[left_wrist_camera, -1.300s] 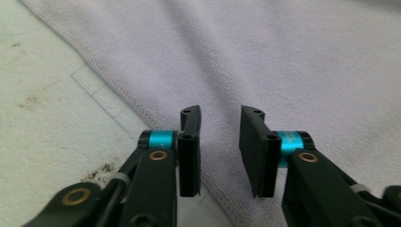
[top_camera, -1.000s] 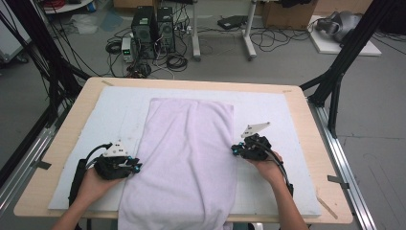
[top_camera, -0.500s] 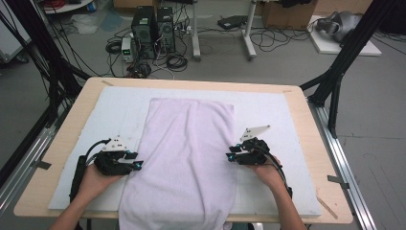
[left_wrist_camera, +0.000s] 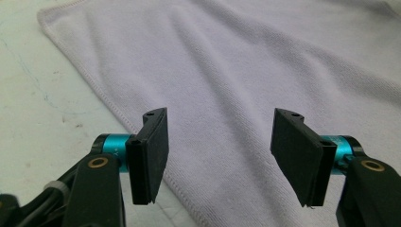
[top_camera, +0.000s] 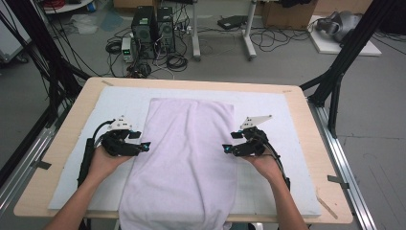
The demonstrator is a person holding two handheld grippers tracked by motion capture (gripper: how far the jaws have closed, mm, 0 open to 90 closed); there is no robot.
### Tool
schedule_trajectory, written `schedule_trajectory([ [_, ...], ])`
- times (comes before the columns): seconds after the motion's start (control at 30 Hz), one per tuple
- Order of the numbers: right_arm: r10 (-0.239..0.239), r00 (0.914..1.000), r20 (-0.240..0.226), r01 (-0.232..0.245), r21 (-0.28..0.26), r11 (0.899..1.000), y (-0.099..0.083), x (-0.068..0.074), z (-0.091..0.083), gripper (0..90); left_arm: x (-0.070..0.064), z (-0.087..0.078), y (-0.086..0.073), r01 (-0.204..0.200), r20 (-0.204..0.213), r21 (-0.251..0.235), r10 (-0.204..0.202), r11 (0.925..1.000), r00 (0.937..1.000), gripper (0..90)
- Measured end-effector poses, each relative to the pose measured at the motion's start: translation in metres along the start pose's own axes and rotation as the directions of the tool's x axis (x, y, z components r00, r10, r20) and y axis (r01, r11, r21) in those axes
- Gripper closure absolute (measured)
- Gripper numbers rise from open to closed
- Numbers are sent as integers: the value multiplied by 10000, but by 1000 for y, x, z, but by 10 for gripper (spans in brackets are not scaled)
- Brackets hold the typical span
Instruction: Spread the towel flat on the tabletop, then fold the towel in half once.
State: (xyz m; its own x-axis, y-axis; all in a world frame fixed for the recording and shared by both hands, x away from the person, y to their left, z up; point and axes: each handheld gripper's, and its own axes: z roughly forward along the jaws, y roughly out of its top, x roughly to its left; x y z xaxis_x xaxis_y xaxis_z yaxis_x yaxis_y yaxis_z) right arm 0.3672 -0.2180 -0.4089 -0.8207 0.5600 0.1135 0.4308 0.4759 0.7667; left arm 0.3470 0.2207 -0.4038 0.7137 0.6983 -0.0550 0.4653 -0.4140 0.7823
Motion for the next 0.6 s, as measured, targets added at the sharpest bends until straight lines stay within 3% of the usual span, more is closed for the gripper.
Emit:
schedule_trajectory([
  [0.3,-167,9999,-45,167,169,9997,4,-3,3,325,10,3,3,262,-26,8,-262,9997,9997,393],
  [0.4,-260,9997,-5,260,244,9994,11,-7,2,326,15,3,12,266,-3,-104,-266,9996,9996,402],
  [0.6,-275,9995,144,268,448,9986,30,-23,6,330,32,12,35,86,-409,4,-86,10000,9991,418],
])
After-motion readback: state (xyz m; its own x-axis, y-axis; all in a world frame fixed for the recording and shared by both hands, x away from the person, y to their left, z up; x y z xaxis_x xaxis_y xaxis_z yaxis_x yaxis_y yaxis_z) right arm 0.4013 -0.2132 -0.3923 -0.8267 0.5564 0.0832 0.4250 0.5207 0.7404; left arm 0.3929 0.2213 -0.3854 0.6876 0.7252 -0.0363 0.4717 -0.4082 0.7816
